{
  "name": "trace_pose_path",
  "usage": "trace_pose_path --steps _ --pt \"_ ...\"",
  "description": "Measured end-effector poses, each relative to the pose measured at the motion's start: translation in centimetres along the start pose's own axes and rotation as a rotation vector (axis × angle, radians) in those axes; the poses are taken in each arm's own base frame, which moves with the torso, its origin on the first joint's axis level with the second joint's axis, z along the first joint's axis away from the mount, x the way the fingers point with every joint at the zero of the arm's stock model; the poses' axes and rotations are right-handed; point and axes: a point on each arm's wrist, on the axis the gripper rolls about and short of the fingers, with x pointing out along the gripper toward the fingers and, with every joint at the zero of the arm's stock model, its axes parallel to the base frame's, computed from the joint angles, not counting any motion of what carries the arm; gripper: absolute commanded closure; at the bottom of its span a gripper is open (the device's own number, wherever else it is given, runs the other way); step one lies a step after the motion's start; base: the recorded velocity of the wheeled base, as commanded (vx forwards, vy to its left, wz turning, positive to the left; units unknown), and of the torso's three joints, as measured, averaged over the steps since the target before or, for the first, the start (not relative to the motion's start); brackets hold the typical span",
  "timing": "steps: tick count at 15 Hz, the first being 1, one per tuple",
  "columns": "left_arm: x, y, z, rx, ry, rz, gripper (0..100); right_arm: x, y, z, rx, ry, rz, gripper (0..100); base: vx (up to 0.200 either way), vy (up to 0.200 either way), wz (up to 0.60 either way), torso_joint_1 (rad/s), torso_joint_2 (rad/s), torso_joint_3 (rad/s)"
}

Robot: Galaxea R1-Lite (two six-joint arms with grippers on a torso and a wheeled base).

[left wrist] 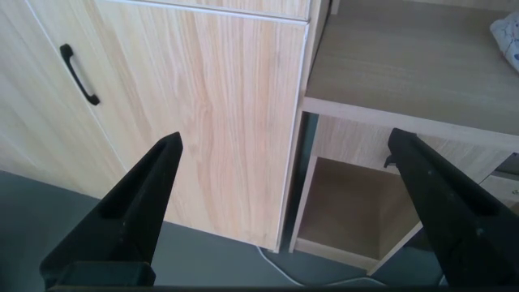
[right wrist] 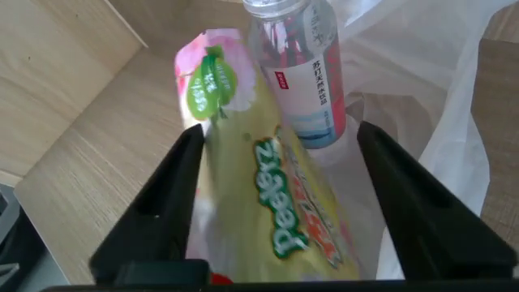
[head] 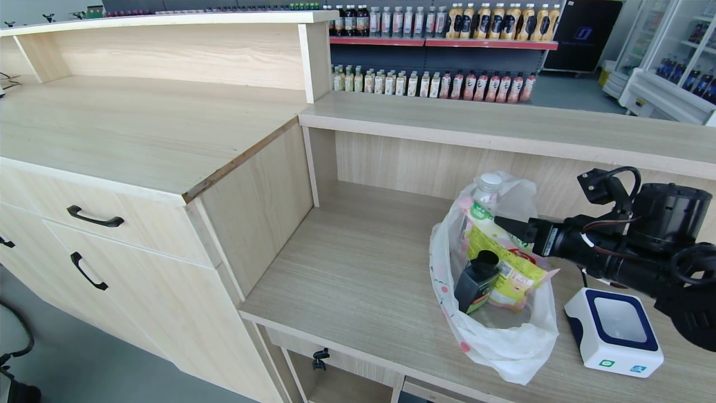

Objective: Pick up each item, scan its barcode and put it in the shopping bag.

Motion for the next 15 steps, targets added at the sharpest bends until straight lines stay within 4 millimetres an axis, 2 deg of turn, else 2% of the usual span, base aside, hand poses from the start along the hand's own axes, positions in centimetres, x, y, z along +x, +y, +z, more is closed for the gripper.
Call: trace_pose_path --steps 3,6,8,13,15 --pt "0.0 0.0 0.0 0.0 0.0 0.0 0 -0.4 0.3 0.7 -0.009 -0.027 0.008 0 0.0 0.0 0.0 0.0 0.0 0.0" --pt "0.0 0.0 0.0 0.0 0.0 0.0 0 -1.8 1.2 2.6 -0.036 -0.087 0.063 0 0.0 0.0 0.0 0.0 0.0 0.0" --pt "0.0 0.0 0.0 0.0 0.0 0.0 0 -3.6 1.9 4.1 -0.106 -0.128 0.092 0 0.0 0.0 0.0 0.0 0.0 0.0" --pt "0.0 0.0 0.0 0.0 0.0 0.0 0 -9.8 2.8 8.2 -0.491 -0.28 0.096 0 0.0 0.0 0.0 0.0 0.0 0.0" --pt "0.0 0.0 0.0 0.0 0.0 0.0 0 -11.0 2.8 9.5 -0.587 -0.313 0.032 0 0.0 0.0 -0.6 -0.061 0.17 0.105"
